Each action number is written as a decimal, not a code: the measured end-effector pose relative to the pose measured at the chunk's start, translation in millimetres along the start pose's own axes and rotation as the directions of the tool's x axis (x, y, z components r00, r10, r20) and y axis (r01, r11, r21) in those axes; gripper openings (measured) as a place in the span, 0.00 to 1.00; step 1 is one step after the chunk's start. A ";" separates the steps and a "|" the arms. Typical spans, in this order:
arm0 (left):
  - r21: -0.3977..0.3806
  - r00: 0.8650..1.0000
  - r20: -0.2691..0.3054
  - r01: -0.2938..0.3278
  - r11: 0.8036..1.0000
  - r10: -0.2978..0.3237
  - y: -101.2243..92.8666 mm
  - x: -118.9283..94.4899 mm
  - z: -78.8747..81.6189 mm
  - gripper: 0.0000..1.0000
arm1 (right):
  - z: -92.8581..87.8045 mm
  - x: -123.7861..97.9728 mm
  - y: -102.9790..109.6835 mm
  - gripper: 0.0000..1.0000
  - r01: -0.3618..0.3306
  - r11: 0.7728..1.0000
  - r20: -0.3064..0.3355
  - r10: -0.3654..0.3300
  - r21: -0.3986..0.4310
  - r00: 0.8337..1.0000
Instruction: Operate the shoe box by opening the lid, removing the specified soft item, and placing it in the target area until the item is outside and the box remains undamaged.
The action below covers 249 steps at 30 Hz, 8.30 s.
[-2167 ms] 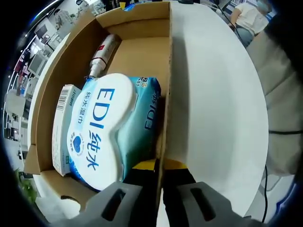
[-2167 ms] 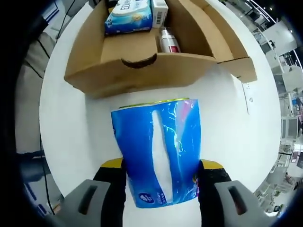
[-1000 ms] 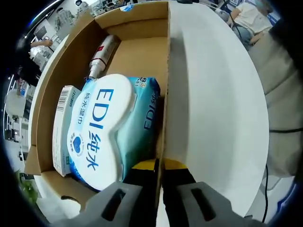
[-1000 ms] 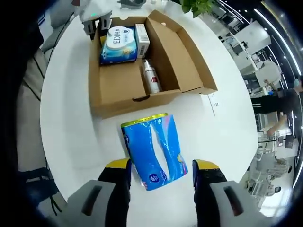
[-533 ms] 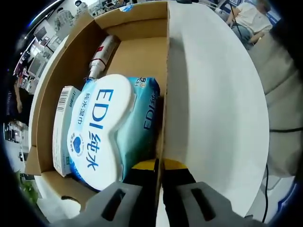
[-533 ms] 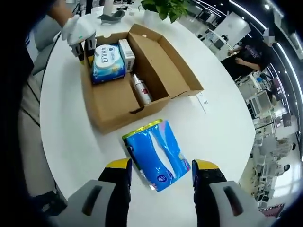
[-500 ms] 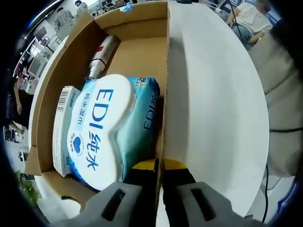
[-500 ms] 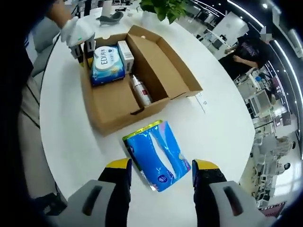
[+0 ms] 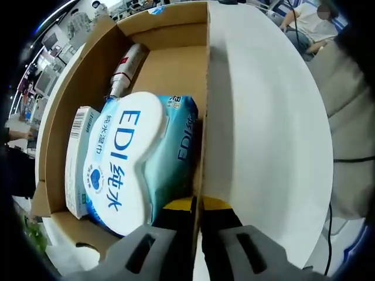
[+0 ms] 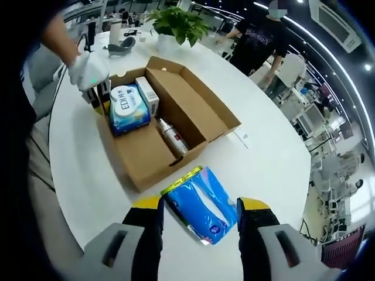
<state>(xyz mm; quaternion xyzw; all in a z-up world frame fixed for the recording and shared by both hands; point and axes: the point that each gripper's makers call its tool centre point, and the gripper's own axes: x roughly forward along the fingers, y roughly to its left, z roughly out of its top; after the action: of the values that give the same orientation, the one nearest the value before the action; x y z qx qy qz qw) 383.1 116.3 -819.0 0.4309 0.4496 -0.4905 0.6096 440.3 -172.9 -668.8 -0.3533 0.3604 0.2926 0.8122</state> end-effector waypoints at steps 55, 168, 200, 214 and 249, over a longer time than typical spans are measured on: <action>0.004 1.000 0.003 -0.001 1.000 0.001 -0.9 0.1 0.0 0.01 | 64.2 5.7 39.1 0.37 0.018 0.980 0.141 0.011 -0.196 0.990; 0.010 1.000 0.007 -0.003 1.000 0.003 -0.1 -0.1 2.6 0.01 | 69.4 130.3 45.7 0.30 -0.113 0.921 -0.066 0.095 -0.373 0.993; 0.011 1.000 0.006 -0.002 1.000 0.002 -0.2 0.2 2.3 0.01 | 57.6 157.3 50.7 0.26 -0.153 0.901 -0.141 0.104 -0.405 0.985; 0.017 1.000 0.007 -0.006 1.000 0.006 -0.2 -0.1 2.8 0.01 | 47.8 172.0 55.6 0.23 -0.207 0.873 -0.205 0.127 -0.442 0.970; 0.028 1.000 0.012 -0.002 1.000 0.001 -0.1 0.2 2.5 0.01 | 22.7 137.2 101.3 0.17 -0.302 0.953 -0.338 0.286 0.007 0.896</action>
<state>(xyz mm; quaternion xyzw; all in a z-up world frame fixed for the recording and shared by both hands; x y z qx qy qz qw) 383.3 113.8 -818.7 0.4370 0.4387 -0.4988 0.6064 453.0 -66.2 -803.1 -0.3578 0.5358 0.3556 0.6771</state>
